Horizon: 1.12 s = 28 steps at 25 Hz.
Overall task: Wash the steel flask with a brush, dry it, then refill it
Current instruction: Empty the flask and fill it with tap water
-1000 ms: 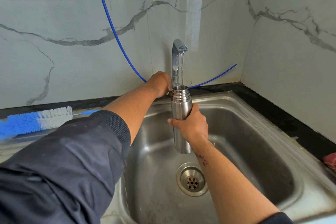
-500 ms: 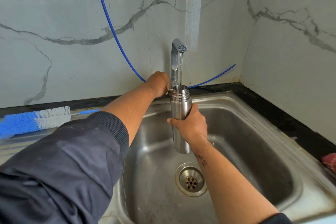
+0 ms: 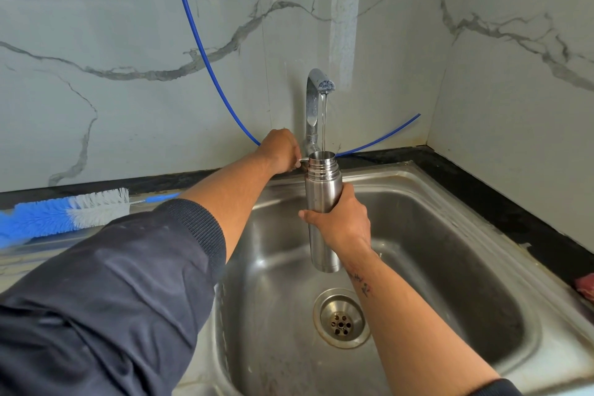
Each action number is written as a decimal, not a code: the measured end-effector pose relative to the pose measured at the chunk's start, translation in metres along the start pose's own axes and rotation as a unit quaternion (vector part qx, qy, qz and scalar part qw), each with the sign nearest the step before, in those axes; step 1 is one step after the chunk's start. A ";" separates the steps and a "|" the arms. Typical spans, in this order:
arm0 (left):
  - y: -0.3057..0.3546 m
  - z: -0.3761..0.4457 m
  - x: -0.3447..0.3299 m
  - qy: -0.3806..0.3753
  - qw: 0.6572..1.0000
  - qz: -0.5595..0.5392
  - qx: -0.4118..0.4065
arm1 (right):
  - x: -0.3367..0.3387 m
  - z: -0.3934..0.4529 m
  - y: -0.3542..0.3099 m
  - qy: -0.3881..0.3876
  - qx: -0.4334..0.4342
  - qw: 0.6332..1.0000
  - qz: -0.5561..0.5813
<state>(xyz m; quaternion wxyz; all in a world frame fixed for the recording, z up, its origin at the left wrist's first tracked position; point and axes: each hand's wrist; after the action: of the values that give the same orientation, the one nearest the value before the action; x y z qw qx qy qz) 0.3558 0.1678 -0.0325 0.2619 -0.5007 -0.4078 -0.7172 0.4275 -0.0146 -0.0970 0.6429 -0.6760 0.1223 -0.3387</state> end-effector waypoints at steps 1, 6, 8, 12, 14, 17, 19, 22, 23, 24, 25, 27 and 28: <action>-0.002 -0.002 -0.001 0.003 0.998 -0.059 0.027 | 0.000 0.000 0.000 0.001 0.000 1.000 0.000; -0.003 -0.006 0.002 0.043 0.991 -0.121 0.032 | 0.001 -0.001 -0.001 0.006 -0.002 1.000 -0.006; 0.003 -0.001 0.010 0.053 0.994 -0.097 -0.011 | 0.001 0.000 0.000 0.007 -0.003 1.000 -0.006; 0.028 0.007 0.022 0.055 0.995 -0.040 -0.067 | 0.001 0.001 0.001 0.006 -0.001 1.000 -0.008; 0.039 0.011 0.022 0.064 0.995 -0.025 -0.075 | 0.000 0.002 0.001 0.006 0.000 1.000 -0.008; 0.045 0.012 0.014 0.086 0.993 -0.019 -0.077 | 0.001 0.005 0.003 0.007 0.004 1.000 -0.012; 0.044 0.007 0.011 0.096 0.993 -0.045 -0.058 | 0.002 0.005 0.003 0.011 0.006 1.000 -0.012; 0.040 -0.015 0.019 0.134 0.988 -0.080 -0.015 | 0.003 0.005 -0.002 0.024 0.015 0.999 -0.027; 0.039 -0.026 0.027 0.151 0.984 -0.095 -0.006 | 0.004 0.002 -0.005 0.027 0.021 0.999 -0.030; 0.035 -0.042 0.036 0.161 0.980 -0.120 0.000 | 0.004 -0.001 -0.009 0.024 0.032 0.999 -0.033; 0.030 -0.061 0.046 0.164 0.975 -0.151 -0.001 | 0.004 -0.005 -0.013 0.017 0.047 0.998 -0.035; 0.017 -0.106 0.068 0.171 0.961 -0.215 -0.005 | 0.000 -0.013 -0.024 -0.006 0.083 0.996 -0.034; 0.011 -0.128 0.077 0.175 0.953 -0.247 -0.001 | -0.001 -0.016 -0.030 -0.016 0.100 0.995 -0.024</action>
<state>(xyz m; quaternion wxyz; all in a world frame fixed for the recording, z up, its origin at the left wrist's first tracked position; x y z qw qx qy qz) 0.2715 0.0562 0.0217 0.1434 -0.2511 -0.4655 -0.8365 0.4086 -0.0225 -0.0693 0.7010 -0.6164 0.0610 -0.3535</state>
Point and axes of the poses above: each hand's wrist, its own z-axis towards the middle knuckle, its own x-axis out of the back of the hand, y = z × x, and after that the axes turned 11 degrees about z, right-handed
